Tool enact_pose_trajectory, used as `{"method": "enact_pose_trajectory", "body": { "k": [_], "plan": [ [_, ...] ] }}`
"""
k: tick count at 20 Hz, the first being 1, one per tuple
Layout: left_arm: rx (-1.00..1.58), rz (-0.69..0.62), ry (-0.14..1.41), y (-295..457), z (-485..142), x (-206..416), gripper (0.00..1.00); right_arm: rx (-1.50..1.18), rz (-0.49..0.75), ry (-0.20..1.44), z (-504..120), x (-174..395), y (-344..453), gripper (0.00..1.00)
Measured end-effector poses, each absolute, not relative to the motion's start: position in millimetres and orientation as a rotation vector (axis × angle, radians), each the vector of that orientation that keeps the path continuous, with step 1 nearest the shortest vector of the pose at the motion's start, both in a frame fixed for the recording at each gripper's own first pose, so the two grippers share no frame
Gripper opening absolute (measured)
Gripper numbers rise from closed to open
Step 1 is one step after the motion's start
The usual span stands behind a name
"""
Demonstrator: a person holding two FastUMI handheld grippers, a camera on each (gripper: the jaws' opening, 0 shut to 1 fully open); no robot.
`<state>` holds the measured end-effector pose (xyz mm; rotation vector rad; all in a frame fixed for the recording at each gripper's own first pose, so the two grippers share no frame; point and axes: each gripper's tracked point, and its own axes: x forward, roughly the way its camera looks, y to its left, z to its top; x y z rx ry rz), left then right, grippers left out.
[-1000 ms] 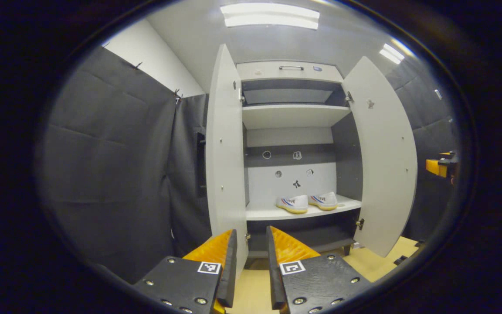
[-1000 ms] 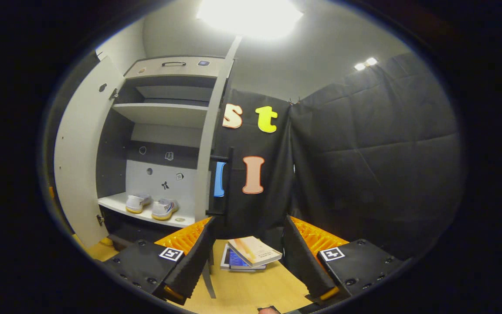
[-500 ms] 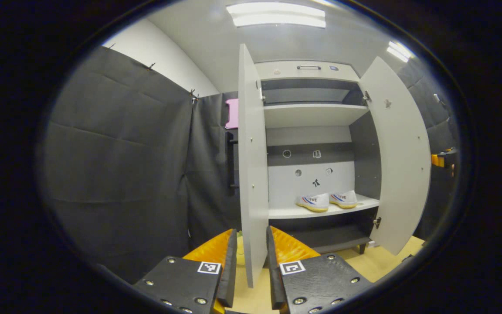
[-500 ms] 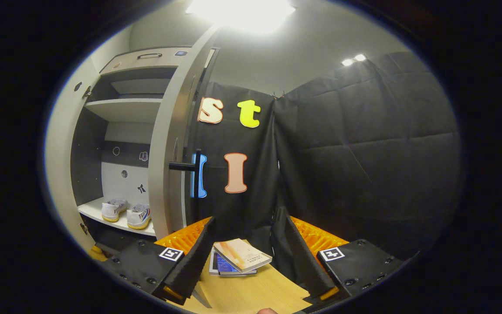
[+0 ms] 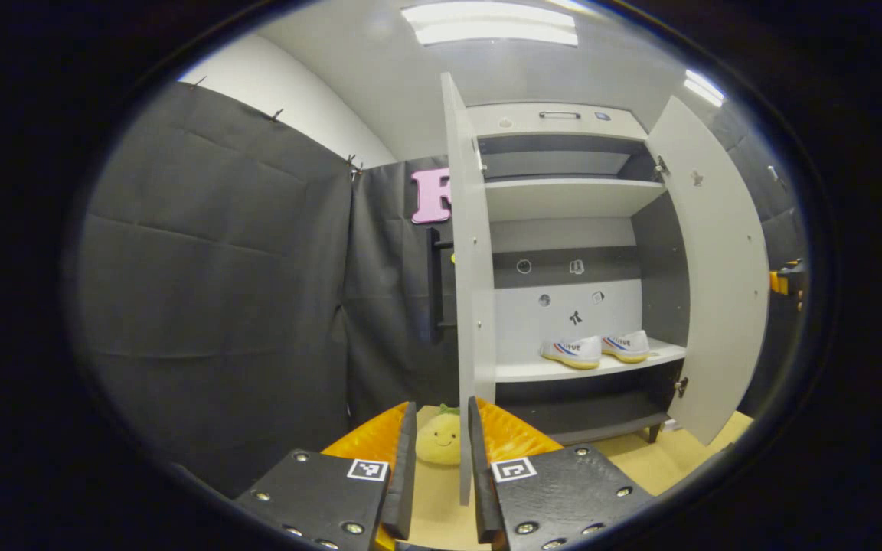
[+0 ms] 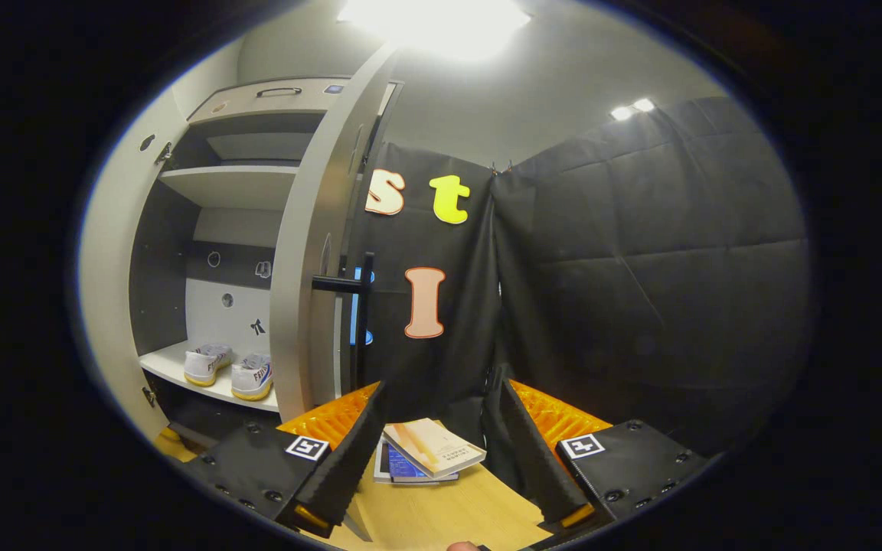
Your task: Grab one shoe with the right hand and put it into the shoe cabinet, grab the other shoe with the left hand and put it into the shoe cabinet; then close the right door with the right hand and the left door with the left hand.
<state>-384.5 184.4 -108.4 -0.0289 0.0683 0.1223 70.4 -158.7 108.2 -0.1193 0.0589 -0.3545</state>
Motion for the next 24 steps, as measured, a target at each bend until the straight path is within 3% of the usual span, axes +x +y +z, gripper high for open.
{"method": "enact_pose_trajectory", "body": {
  "k": [1, 3, 11, 14, 17, 24],
  "plan": [
    [-0.034, 0.117, 0.066, 183.7, -108.0, -384.2, 0.34, -0.119, -0.347, 0.06, 108.2, 71.2, -154.8, 0.94],
    [-0.033, 0.11, 0.065, 183.5, -108.6, -383.6, 0.35, -0.108, -0.323, 0.062, 108.2, 72.9, -143.7, 0.89],
    [-0.035, 0.102, 0.077, 182.4, -110.4, -379.6, 0.34, -0.101, -0.166, 0.045, 105.9, 80.3, -75.8, 0.89],
    [-0.04, 0.12, 0.079, 187.5, -111.3, -372.0, 0.34, -0.1, -0.12, 0.038, 104.8, 86.6, -56.1, 0.93],
    [-0.039, 0.141, 0.09, 199.6, -112.2, -372.0, 0.35, -0.092, -0.07, 0.037, 102.9, 93.9, -38.5, 0.89],
    [-0.048, 0.197, 0.066, 228.3, -92.9, -358.3, 0.34, -0.097, -0.002, 0.028, 102.6, 93.6, -11.3, 0.96]
  ]
}}
